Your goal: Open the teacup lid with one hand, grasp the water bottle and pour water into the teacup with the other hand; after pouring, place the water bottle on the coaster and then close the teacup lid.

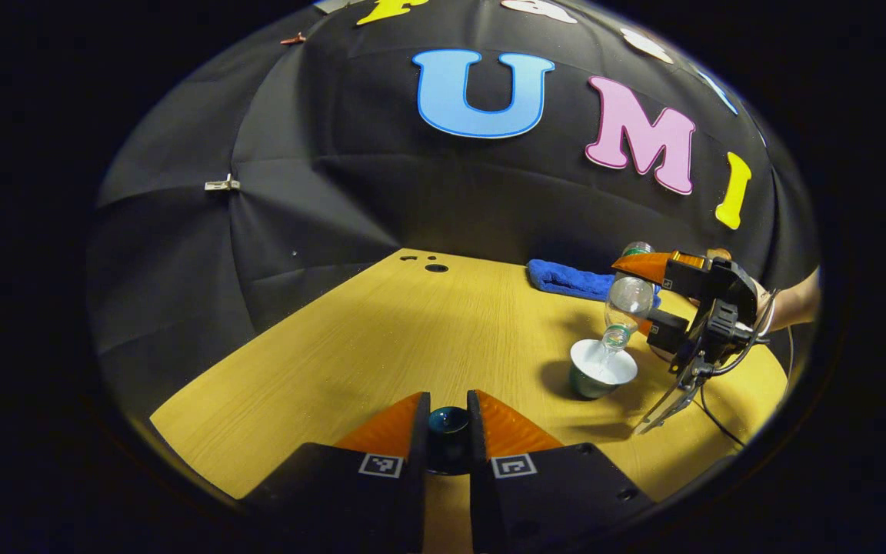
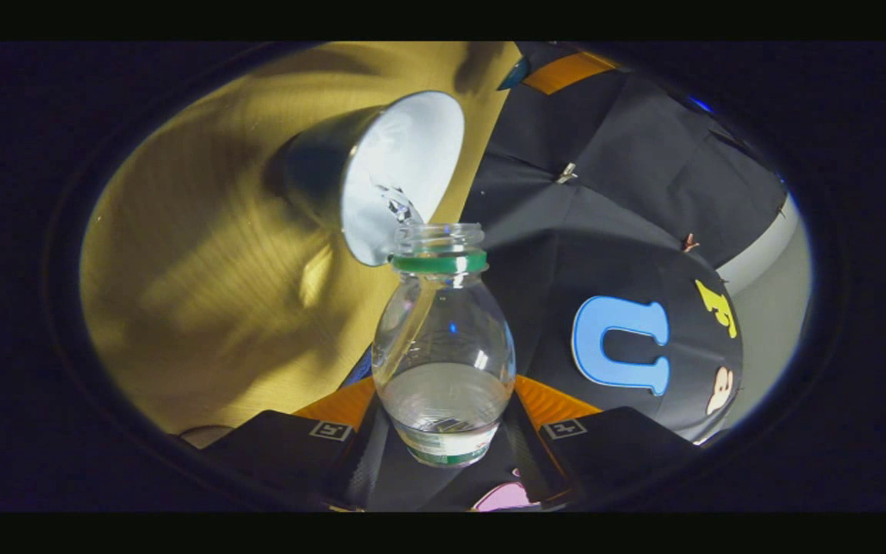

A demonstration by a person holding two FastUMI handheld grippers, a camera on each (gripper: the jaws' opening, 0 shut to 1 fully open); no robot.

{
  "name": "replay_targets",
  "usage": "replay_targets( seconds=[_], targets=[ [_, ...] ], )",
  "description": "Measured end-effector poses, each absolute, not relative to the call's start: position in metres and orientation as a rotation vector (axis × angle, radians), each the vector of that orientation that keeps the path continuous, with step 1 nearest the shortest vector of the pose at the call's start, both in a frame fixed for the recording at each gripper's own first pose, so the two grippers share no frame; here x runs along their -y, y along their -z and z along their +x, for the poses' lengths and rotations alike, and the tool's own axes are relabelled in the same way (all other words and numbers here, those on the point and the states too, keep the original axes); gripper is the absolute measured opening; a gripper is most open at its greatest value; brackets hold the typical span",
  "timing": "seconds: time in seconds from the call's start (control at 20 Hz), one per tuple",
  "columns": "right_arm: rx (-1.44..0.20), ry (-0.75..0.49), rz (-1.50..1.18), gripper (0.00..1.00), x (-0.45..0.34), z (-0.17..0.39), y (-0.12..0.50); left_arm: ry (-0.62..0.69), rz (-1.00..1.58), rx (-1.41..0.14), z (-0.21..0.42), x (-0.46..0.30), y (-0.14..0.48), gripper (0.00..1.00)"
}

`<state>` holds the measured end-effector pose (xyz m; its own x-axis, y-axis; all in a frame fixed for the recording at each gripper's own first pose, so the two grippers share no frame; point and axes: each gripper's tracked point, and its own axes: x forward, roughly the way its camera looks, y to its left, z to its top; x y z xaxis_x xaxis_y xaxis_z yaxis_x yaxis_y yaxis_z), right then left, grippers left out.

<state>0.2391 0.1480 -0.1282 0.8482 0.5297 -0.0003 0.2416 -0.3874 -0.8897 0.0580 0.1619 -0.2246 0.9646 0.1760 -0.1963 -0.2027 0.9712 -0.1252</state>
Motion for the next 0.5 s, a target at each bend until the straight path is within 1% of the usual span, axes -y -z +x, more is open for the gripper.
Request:
replay_targets(
  seconds=[0.05, 0.1, 0.15, 0.2, 0.5],
  targets=[
    [0.577, -0.347, -1.990, 0.74, -0.1485, 0.2364, 0.1279, -0.190, -0.152, -0.184, 0.0582, -0.1604, 0.2243, 0.27],
    [0.586, -0.339, -1.996, 0.74, -0.1489, 0.2369, 0.1262, -0.185, -0.160, -0.184, 0.0579, -0.1584, 0.2240, 0.24],
    [0.595, -0.337, -2.004, 0.74, -0.1496, 0.2365, 0.1260, -0.183, -0.162, -0.185, 0.0574, -0.1568, 0.2242, 0.24],
    [0.599, -0.331, -2.012, 0.74, -0.1496, 0.2369, 0.1264, -0.182, -0.158, -0.186, 0.0574, -0.1562, 0.2240, 0.27],
    [0.612, -0.318, -2.035, 0.74, -0.1527, 0.2389, 0.1244, -0.178, -0.139, -0.182, 0.0535, -0.1596, 0.2210, 0.28]
  ],
)
